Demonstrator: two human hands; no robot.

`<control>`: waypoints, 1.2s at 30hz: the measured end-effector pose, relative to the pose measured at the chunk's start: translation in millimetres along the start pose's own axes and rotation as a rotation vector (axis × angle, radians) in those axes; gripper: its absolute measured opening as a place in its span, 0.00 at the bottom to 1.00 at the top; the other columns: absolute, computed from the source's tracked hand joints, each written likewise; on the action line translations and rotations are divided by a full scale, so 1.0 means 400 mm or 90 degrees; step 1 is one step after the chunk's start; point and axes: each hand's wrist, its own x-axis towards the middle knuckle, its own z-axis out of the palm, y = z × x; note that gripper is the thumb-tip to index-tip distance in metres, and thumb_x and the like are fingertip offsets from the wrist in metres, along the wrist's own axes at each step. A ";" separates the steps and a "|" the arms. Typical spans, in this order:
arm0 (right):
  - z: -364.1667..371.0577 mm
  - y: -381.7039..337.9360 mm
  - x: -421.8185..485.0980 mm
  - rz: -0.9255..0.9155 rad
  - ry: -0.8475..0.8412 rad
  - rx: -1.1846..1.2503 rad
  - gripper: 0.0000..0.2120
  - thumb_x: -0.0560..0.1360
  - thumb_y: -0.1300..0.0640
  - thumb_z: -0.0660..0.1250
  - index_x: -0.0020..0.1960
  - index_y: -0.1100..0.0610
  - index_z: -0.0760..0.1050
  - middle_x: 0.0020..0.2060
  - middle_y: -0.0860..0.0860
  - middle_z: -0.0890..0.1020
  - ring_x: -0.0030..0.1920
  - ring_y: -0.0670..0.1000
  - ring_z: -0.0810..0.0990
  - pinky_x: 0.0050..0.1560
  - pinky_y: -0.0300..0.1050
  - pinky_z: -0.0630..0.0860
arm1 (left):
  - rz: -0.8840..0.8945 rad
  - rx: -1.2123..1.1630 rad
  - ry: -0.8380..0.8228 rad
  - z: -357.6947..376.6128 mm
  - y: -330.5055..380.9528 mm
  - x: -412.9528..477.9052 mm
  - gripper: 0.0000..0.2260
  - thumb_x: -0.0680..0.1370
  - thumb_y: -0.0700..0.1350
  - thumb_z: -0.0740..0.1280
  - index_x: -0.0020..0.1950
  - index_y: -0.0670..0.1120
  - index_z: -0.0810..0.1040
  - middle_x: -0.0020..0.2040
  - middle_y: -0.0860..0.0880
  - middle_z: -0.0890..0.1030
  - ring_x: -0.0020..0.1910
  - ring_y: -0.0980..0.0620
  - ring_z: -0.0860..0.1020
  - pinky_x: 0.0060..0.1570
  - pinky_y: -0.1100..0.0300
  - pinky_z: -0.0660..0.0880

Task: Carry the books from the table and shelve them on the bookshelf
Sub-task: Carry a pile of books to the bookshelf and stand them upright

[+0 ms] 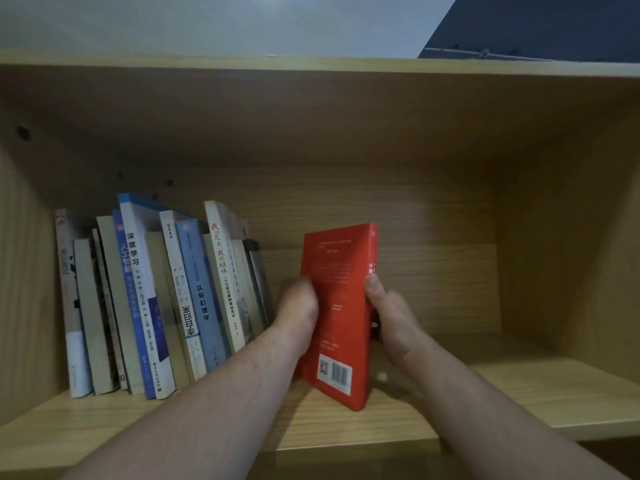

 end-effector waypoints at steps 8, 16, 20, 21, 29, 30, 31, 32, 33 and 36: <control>0.024 0.009 -0.018 -0.038 -0.133 -0.056 0.57 0.49 0.22 0.75 0.73 0.43 0.65 0.61 0.46 0.82 0.59 0.45 0.84 0.59 0.48 0.82 | 0.101 0.160 0.005 -0.037 0.010 -0.026 0.15 0.82 0.55 0.58 0.46 0.49 0.79 0.44 0.44 0.85 0.46 0.42 0.85 0.54 0.43 0.81; 0.062 -0.011 -0.043 0.009 -0.169 -0.158 0.34 0.70 0.49 0.79 0.69 0.42 0.63 0.58 0.43 0.81 0.57 0.44 0.83 0.53 0.37 0.78 | -0.037 0.173 -0.095 -0.095 0.098 -0.126 0.16 0.84 0.54 0.58 0.59 0.49 0.82 0.52 0.47 0.86 0.53 0.47 0.83 0.63 0.45 0.76; 0.088 -0.012 -0.038 0.003 -0.007 -0.318 0.28 0.72 0.50 0.77 0.64 0.44 0.64 0.54 0.44 0.81 0.54 0.46 0.83 0.59 0.49 0.81 | 0.213 0.582 -0.038 -0.116 0.147 -0.118 0.11 0.81 0.47 0.64 0.62 0.52 0.80 0.55 0.52 0.83 0.55 0.53 0.81 0.61 0.51 0.78; 0.093 -0.013 -0.038 0.009 0.014 -0.337 0.27 0.72 0.50 0.76 0.62 0.44 0.63 0.54 0.45 0.81 0.54 0.48 0.83 0.59 0.50 0.81 | 0.318 0.728 0.038 -0.122 0.168 -0.113 0.12 0.81 0.47 0.65 0.63 0.52 0.78 0.59 0.52 0.81 0.60 0.52 0.79 0.63 0.52 0.77; 0.106 -0.021 -0.047 0.036 0.026 -0.408 0.33 0.70 0.43 0.78 0.62 0.43 0.57 0.52 0.43 0.75 0.52 0.48 0.80 0.50 0.44 0.78 | 0.149 1.410 0.120 -0.108 0.279 -0.029 0.11 0.79 0.47 0.66 0.60 0.46 0.79 0.56 0.45 0.79 0.57 0.45 0.75 0.57 0.51 0.71; 0.107 -0.023 -0.048 0.037 0.031 -0.423 0.32 0.70 0.43 0.77 0.60 0.42 0.57 0.51 0.42 0.76 0.51 0.47 0.80 0.50 0.44 0.79 | 0.120 1.421 0.115 -0.097 0.280 -0.016 0.12 0.79 0.47 0.67 0.62 0.47 0.78 0.59 0.45 0.78 0.61 0.44 0.75 0.59 0.51 0.72; 0.106 -0.024 -0.047 0.033 0.045 -0.439 0.30 0.71 0.44 0.77 0.59 0.43 0.58 0.50 0.43 0.77 0.50 0.48 0.81 0.51 0.45 0.81 | 0.101 1.421 0.118 -0.090 0.282 -0.006 0.13 0.79 0.46 0.67 0.63 0.47 0.78 0.61 0.45 0.78 0.63 0.44 0.75 0.62 0.50 0.73; 0.101 -0.025 -0.045 0.027 0.066 -0.453 0.27 0.71 0.45 0.76 0.58 0.44 0.60 0.50 0.44 0.79 0.50 0.49 0.83 0.52 0.48 0.82 | 0.089 1.410 0.120 -0.085 0.286 0.000 0.13 0.79 0.46 0.67 0.62 0.47 0.79 0.61 0.45 0.79 0.62 0.44 0.76 0.63 0.49 0.74; 0.094 -0.026 -0.043 0.024 0.091 -0.466 0.25 0.70 0.45 0.75 0.58 0.46 0.62 0.50 0.45 0.80 0.49 0.50 0.84 0.52 0.51 0.83 | 0.088 1.383 0.122 -0.080 0.291 0.004 0.11 0.78 0.45 0.67 0.61 0.47 0.79 0.59 0.46 0.80 0.59 0.46 0.78 0.60 0.51 0.76; 0.069 -0.036 -0.037 0.041 0.123 -0.494 0.25 0.69 0.45 0.75 0.57 0.45 0.64 0.48 0.46 0.82 0.48 0.51 0.84 0.51 0.52 0.83 | 0.090 1.285 0.125 -0.073 0.302 0.001 0.06 0.79 0.44 0.66 0.54 0.47 0.80 0.51 0.49 0.81 0.49 0.50 0.79 0.50 0.56 0.77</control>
